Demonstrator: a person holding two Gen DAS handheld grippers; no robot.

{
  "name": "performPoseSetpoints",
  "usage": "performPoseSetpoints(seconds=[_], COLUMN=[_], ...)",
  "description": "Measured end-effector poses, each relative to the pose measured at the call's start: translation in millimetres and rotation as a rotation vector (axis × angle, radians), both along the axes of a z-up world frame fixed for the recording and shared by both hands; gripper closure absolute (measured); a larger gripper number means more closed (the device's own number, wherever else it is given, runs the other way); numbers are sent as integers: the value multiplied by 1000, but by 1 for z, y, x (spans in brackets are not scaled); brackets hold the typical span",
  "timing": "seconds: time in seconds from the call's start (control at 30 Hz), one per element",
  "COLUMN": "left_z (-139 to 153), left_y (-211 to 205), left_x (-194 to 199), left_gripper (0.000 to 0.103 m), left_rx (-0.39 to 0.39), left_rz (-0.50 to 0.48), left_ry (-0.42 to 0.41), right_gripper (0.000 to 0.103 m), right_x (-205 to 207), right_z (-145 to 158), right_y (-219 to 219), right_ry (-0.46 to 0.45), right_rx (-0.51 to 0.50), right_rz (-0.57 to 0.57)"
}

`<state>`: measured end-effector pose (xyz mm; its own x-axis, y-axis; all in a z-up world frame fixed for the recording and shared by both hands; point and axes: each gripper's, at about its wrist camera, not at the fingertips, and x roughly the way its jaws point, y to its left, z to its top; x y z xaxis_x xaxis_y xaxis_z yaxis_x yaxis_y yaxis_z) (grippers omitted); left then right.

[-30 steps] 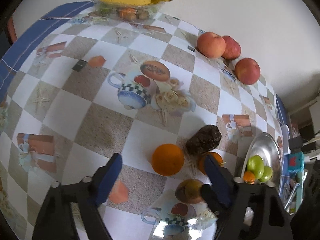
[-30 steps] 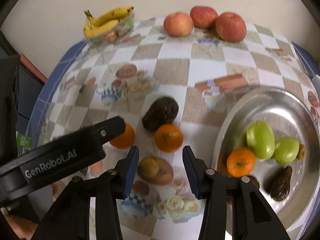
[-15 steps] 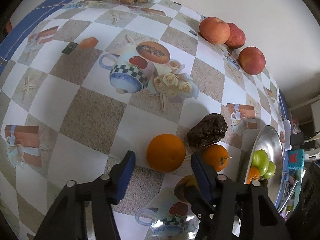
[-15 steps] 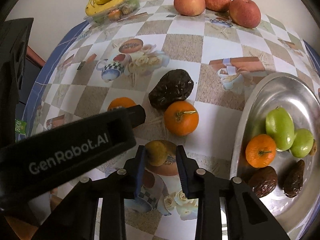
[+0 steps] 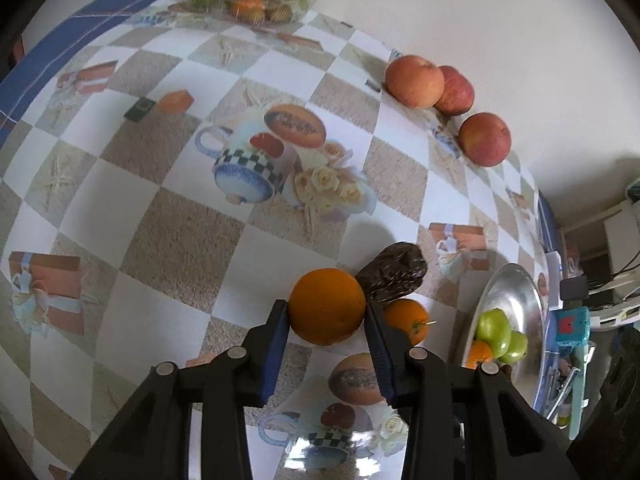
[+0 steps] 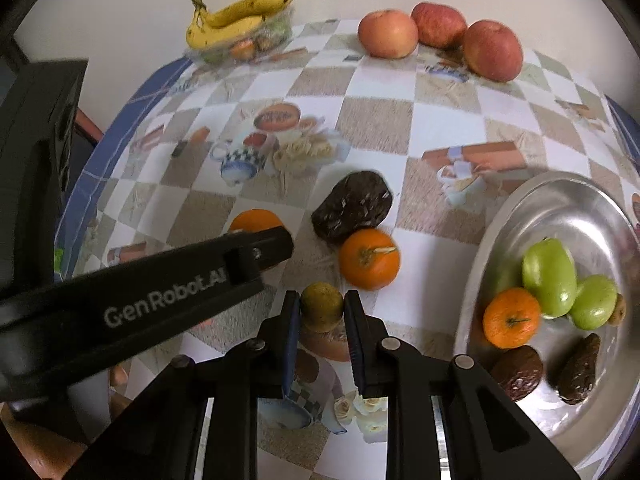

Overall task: Organize fruits
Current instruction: 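Carry the orange and small brown fruit over the steel bowl with both tools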

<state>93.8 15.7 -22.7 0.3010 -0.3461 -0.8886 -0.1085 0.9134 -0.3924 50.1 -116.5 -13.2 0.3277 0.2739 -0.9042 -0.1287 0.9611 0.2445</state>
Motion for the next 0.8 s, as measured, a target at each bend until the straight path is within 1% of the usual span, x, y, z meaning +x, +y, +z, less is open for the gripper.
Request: performPoseSetpoints(seconds=[0.13, 0.27, 0.43, 0.63, 0.8], left_z=[11, 18, 26, 31, 33], left_y=[-2, -8, -23, -59, -99], left_x=[-1, -2, -5, -15, -29], left_gripper=[62, 62, 62, 62, 62], left_rx=[-6, -13, -24, -15, 9], left_rz=[-4, -15, -54, -157, -271], left_ry=[-32, -58, -89, -109, -128], right_gripper=[80, 80, 80, 80, 80], right_x=[0, 0, -1, -6, -15], right_z=[10, 13, 21, 26, 25], right_y=[-7, -19, -46, -97, -138], right_ry=[-33, -41, -62, -75, -69], right_rx=[-13, -12, -9, -67, -82], right_rz=[-23, -61, -123, -266, -378])
